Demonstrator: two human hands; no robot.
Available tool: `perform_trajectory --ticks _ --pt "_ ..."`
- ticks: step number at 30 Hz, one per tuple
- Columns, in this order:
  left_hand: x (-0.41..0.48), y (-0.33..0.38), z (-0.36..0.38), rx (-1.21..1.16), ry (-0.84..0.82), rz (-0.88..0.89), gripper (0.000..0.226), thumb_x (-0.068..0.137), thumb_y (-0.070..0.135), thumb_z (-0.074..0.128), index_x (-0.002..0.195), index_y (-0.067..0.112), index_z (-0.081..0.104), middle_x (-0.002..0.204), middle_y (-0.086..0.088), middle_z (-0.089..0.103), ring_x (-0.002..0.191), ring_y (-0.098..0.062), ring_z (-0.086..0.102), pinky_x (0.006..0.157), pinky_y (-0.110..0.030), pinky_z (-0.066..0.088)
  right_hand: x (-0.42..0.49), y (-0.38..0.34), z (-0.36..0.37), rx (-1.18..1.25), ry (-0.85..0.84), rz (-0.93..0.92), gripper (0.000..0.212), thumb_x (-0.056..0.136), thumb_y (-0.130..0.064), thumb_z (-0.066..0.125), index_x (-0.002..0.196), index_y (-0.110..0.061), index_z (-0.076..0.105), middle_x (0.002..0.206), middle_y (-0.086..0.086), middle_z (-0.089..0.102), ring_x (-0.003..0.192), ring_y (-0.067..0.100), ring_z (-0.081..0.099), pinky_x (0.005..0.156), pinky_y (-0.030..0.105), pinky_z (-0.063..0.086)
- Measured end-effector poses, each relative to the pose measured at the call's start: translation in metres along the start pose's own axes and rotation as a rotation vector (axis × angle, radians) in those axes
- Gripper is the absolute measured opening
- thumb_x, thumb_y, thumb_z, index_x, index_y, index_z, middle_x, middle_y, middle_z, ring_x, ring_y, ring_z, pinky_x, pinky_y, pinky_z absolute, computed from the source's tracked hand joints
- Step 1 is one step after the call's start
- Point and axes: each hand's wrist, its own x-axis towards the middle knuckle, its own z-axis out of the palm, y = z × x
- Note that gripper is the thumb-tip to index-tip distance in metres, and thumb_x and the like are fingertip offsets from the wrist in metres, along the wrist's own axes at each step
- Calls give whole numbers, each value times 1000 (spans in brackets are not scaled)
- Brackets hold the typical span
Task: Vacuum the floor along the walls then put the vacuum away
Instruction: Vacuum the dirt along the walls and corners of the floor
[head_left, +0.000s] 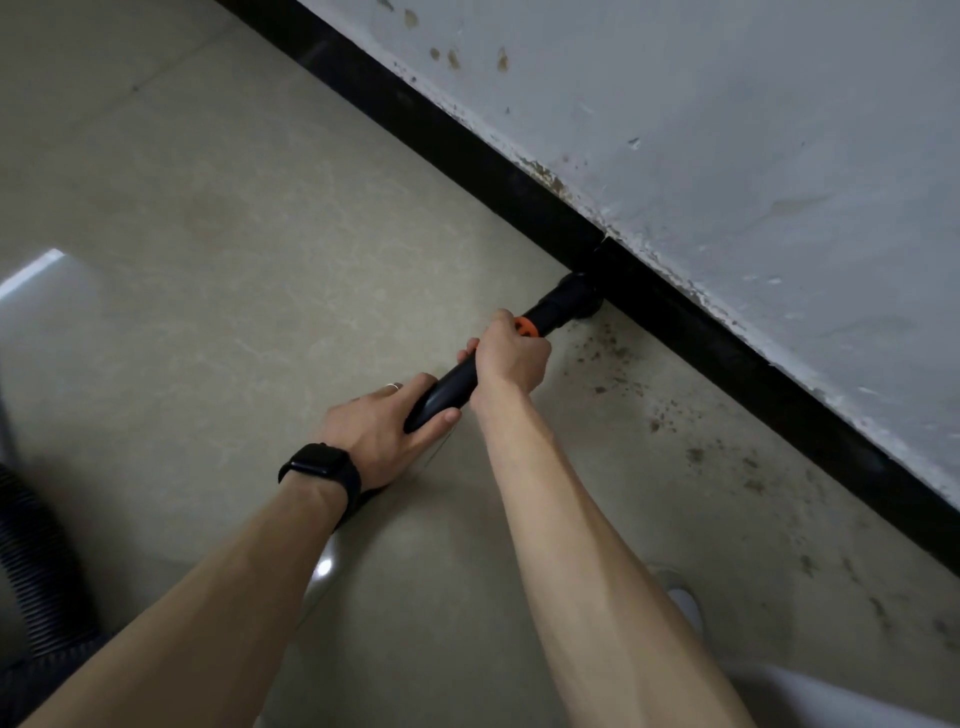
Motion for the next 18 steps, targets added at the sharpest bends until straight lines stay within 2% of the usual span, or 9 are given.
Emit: perform_trajectory --ticks 5,8,11,14,18 --pt "-3 8 10 48 -18 19 57 80 85 11 108 42 38 78 13 56 61 -13 54 51 -28 39 2 2 -12 17 15 -4 28 94 -19 61 115 -1 58 50 -1 63 38 11 59 47 25 52" --pt "-2 11 9 93 -31 26 50 83 80 17 108 41 35 83 12 58 61 -17 52 51 -29 38 2 1 -13 92 -49 21 20 90 -11 62 108 -3 58 57 1 58 38 13 52 46 26 49" --pt "-2 11 6 127 -12 13 43 86 74 27 108 38 34 81 13 57 59 -16 49 50 -28 33 -1 -1 -8 121 -156 51 12 86 -6 62 94 -8 54 52 -3 52 38 14 47 45 27 47" --pt "-5 8 -2 127 12 -12 38 85 66 41 105 34 35 73 13 53 54 -14 45 47 -26 30 -8 -1 3 100 -273 93 14 84 -7 66 88 -10 53 52 -3 50 39 16 46 44 27 46" --pt "-12 -1 -11 163 -30 -13 37 84 62 44 102 31 35 68 12 47 54 -15 47 51 -28 38 -24 11 12 115 -278 120 14 82 -7 66 83 -11 52 54 -2 49 39 16 43 44 25 43"
